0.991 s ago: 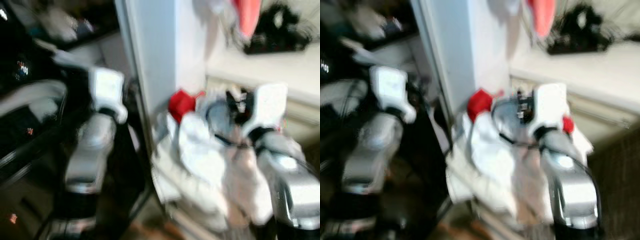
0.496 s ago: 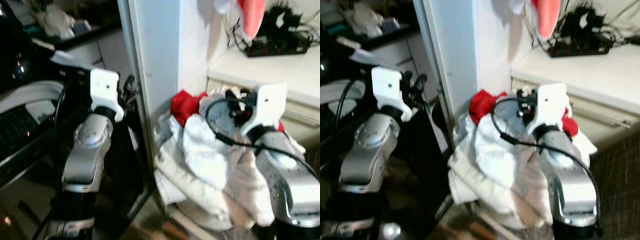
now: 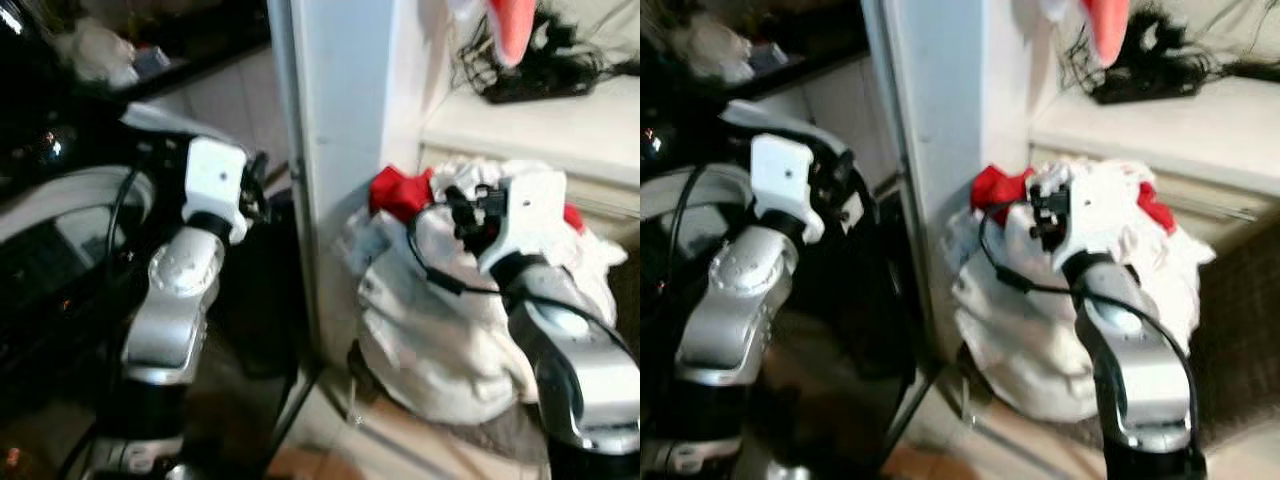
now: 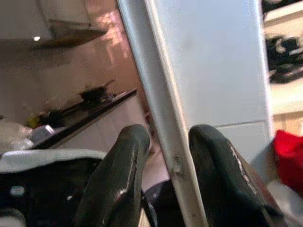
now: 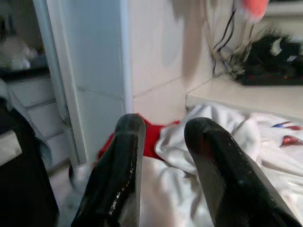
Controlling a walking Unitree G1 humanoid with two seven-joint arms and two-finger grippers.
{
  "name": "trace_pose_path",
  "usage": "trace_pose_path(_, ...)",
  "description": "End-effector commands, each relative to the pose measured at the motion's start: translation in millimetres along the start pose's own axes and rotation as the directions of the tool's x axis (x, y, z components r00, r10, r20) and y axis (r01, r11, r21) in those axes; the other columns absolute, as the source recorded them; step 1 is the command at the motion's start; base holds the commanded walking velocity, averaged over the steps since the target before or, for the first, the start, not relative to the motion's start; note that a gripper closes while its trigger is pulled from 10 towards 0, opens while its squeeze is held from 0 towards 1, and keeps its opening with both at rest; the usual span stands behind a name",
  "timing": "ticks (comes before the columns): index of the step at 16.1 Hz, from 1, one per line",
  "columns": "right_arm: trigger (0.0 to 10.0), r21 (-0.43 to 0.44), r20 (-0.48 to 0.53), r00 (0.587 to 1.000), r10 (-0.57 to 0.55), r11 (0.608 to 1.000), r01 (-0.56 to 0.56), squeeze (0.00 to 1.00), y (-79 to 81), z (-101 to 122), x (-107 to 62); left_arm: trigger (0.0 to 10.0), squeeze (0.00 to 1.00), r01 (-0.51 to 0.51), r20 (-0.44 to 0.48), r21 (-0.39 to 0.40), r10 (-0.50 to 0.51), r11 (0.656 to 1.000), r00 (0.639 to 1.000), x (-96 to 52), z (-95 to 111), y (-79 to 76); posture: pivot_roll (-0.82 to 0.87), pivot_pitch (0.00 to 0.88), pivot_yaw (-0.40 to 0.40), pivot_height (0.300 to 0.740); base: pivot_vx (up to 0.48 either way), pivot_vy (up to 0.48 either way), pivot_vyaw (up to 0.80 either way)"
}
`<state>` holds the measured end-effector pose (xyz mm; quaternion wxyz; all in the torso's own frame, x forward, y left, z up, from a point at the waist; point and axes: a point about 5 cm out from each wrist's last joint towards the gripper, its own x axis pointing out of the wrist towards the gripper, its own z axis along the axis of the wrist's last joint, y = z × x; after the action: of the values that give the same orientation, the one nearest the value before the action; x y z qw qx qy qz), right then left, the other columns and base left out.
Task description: Clothes washing
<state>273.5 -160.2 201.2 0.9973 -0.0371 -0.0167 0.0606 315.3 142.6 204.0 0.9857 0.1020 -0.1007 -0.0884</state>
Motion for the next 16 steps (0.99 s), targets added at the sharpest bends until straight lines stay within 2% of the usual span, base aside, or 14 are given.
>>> trace_pose_path(1, 10.0, -0.002, 0.013, 1.000, 0.007, 1.000, -0.007, 0.00, -0.6, 5, 0.2, 10.0, 0.00, -0.023, -0.003, -0.003, 0.023, 1.000, 1.000, 1.8, 2, 3.0, -0.05, 0.000, 0.072, 0.740, 0.000, -0.480, 0.00)
trace_pose_path(4, 10.0, -0.012, 0.012, 1.000, -0.004, 1.000, 0.005, 0.00, -8.3, 8, 1.4, 10.0, 0.00, -0.015, -0.040, -0.049, 0.013, 0.999, 0.999, 2.9, -1, 2.1, -0.05, 0.000, 0.069, 0.740, 0.000, 0.000, 0.00)
trace_pose_path(6, 10.0, -0.044, 0.015, 1.000, -0.017, 0.999, 0.017, 0.00, -16.7, 13, 3.8, 10.0, 0.00, -0.009, -0.054, -0.022, 0.008, 1.000, 0.998, 3.5, -1, -2.2, -0.05, 0.000, 0.068, 0.740, 0.000, 0.000, 0.00)
trace_pose_path(8, 10.0, -0.065, 0.010, 1.000, -0.013, 0.998, 0.014, 0.00, -20.1, 16, 4.7, 10.0, 0.00, -0.020, -0.052, -0.030, 0.019, 0.999, 0.998, 3.5, -2, -1.7, -0.06, 0.000, 0.068, 0.740, 0.000, 0.000, 0.00)
trace_pose_path(11, 10.0, -0.054, -0.003, 1.000, 0.003, 0.999, -0.003, 0.00, -20.2, 14, 4.4, 10.0, 0.00, -0.025, -0.041, -0.017, 0.024, 1.000, 0.999, 4.3, -1, 2.3, -0.06, 0.000, 0.070, 0.740, 0.000, 0.000, 0.00)
trace_pose_path(16, 10.0, -0.054, -0.016, 0.999, 0.027, 0.998, -0.028, 0.00, -14.8, 11, 3.5, 10.0, 0.00, -0.043, -0.042, -0.036, 0.041, 0.998, 0.998, 3.8, -1, 5.2, -0.06, 0.000, 0.071, 0.740, 0.343, 0.000, 0.80)
